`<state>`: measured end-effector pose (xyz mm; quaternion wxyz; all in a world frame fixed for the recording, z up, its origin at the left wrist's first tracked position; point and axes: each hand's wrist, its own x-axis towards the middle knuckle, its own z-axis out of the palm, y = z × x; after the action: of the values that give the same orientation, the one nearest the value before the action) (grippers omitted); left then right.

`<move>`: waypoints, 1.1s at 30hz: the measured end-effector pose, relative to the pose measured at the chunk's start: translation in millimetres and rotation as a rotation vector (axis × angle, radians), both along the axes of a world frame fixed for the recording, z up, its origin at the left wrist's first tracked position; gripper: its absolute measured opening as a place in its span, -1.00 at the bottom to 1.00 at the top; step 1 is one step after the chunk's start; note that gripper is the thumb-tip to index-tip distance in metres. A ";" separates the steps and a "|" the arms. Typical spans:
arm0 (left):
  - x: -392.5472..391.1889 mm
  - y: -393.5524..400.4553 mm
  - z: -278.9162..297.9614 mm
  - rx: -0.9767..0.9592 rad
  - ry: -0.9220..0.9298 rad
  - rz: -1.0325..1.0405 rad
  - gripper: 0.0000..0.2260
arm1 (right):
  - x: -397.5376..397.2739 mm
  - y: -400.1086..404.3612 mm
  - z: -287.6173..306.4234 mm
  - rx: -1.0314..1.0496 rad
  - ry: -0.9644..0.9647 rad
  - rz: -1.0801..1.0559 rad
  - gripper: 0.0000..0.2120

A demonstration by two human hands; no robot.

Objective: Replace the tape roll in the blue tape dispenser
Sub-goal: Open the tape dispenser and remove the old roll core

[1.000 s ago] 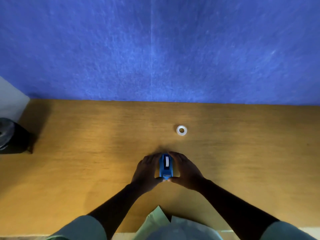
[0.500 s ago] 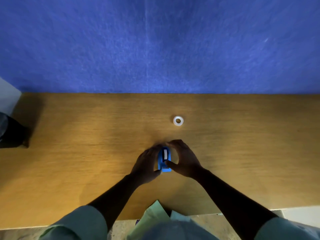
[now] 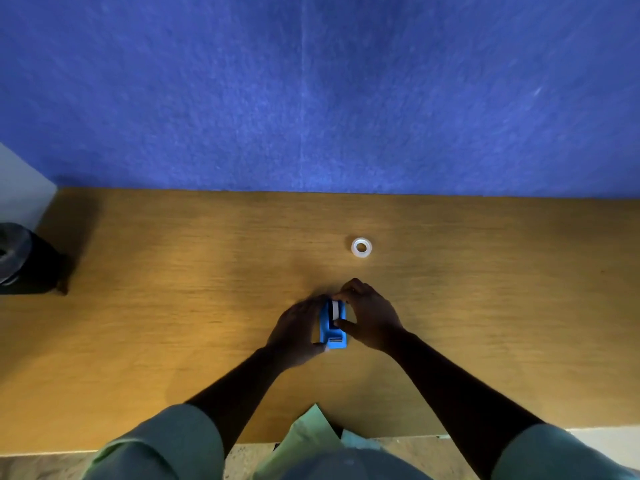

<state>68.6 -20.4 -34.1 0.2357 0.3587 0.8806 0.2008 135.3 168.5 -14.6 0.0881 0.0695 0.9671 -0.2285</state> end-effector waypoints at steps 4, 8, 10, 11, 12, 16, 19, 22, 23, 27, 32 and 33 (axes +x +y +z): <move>-0.3 1.2 3.5 -0.004 -0.014 -0.016 -0.11 | 2.4 2.4 6.0 -0.011 0.027 -0.001 -0.52; -2.6 0.3 11.9 -0.045 -0.048 -0.057 -0.06 | 4.1 3.5 12.7 -0.084 0.073 -0.050 -0.54; -4.9 1.9 20.5 -0.045 -0.118 -0.036 -0.05 | 7.2 5.4 16.5 -0.155 0.101 -0.097 -0.54; -6.5 4.8 26.3 -0.026 -0.149 0.001 -0.08 | 9.6 6.6 18.8 -0.199 0.118 -0.128 -0.54; -8.0 9.0 32.1 0.004 -0.169 0.054 -0.13 | 12.5 7.4 20.9 -0.246 0.134 -0.160 -0.55; -9.8 39.3 56.1 0.234 -0.362 0.326 -0.50 | 26.9 12.3 28.8 -0.407 0.202 -0.240 -0.54; -7.5 62.4 64.3 0.392 -0.626 0.464 -0.75 | 37.4 18.3 28.1 -0.473 0.233 -0.281 -0.56; -1.4 78.7 64.4 0.481 -0.827 0.520 -0.82 | 47.8 25.9 23.9 -0.543 0.254 -0.348 -0.56; 0.7 83.3 63.2 0.494 -0.847 0.525 -0.83 | 51.2 29.1 22.2 -0.559 0.263 -0.365 -0.55; 7.7 101.7 57.3 0.514 -0.849 0.586 -0.84 | 61.4 41.7 13.8 -0.701 0.250 -0.526 -0.54; 19.3 119.6 48.9 0.532 -0.886 0.645 -0.78 | 70.2 55.1 1.3 -0.775 0.263 -0.737 -0.70; 21.7 122.9 46.8 0.529 -0.909 0.641 -0.76 | 72.0 57.5 -1.8 -0.775 0.282 -0.770 -0.74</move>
<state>90.3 102.5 12.7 0.4184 0.0008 0.6765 0.6061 207.3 226.0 -16.4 -0.1128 0.3490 0.7197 -0.5895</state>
